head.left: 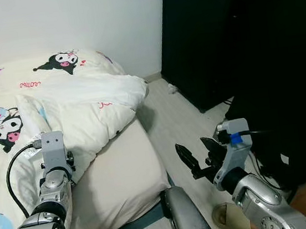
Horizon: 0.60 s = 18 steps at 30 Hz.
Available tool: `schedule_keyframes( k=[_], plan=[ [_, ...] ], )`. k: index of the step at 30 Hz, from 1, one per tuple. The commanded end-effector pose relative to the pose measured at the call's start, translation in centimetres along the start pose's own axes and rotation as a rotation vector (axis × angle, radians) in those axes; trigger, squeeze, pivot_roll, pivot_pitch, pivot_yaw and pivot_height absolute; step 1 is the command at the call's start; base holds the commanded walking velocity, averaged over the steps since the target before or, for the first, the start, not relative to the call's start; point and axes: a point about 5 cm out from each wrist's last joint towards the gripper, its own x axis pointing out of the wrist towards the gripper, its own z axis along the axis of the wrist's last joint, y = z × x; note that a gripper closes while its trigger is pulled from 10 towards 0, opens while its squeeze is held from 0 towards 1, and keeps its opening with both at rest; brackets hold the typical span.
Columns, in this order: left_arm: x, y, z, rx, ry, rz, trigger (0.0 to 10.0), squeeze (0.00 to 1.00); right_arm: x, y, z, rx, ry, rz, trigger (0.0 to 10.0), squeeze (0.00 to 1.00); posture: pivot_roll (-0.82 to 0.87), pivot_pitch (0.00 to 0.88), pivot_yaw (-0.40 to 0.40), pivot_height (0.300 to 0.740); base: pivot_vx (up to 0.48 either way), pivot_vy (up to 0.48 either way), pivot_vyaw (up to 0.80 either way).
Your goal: Clean up the room
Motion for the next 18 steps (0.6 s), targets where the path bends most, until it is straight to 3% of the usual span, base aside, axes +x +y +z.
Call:
schedule_keyframes(
  k=[1,5,10,14,15,17,18],
  plan=[
    [-0.3,-0.1,-0.7,0.028,0.012,-0.014,0.0,0.00,-0.3,0.0,0.2,0.000,0.000,0.004,10.0,0.00,-0.42,0.249,-0.020,0.550,0.000,0.000,0.00],
    [-0.2,-0.1,-0.5,0.043,-0.001,-0.020,0.0,0.00,-0.2,0.0,0.2,0.002,0.003,0.006,10.0,0.00,-0.41,0.233,-0.017,0.550,0.000,0.000,0.00],
    [-0.1,-0.9,0.4,0.051,-0.060,-0.122,0.0,0.00,0.5,-0.1,0.4,-0.006,-0.006,0.016,10.0,0.00,-0.39,0.209,-0.013,0.550,0.000,0.000,0.00],
    [-0.6,-2.0,0.4,0.130,-0.110,-0.306,0.0,0.00,1.4,-0.3,0.9,-0.018,-0.022,0.029,10.0,0.00,-0.36,0.180,-0.009,0.550,0.000,0.000,0.00],
    [-0.6,-2.0,0.4,0.130,-0.110,-0.306,0.0,0.00,1.4,-0.3,0.9,-0.018,-0.022,0.029,10.0,0.00,-0.36,0.180,-0.009,0.550,0.000,0.000,0.00],
    [-1.2,-2.7,-0.4,0.099,-0.092,-0.488,0.0,0.00,2.0,-0.4,1.3,-0.026,-0.034,0.040,10.0,0.00,-0.33,0.146,-0.004,0.550,0.000,0.000,0.00],
    [-1.2,-2.7,-0.4,0.099,-0.092,-0.488,0.0,0.00,2.0,-0.4,1.3,-0.026,-0.034,0.040,10.0,0.00,-0.33,0.146,-0.004,0.550,0.000,0.000,0.00]
  ],
)
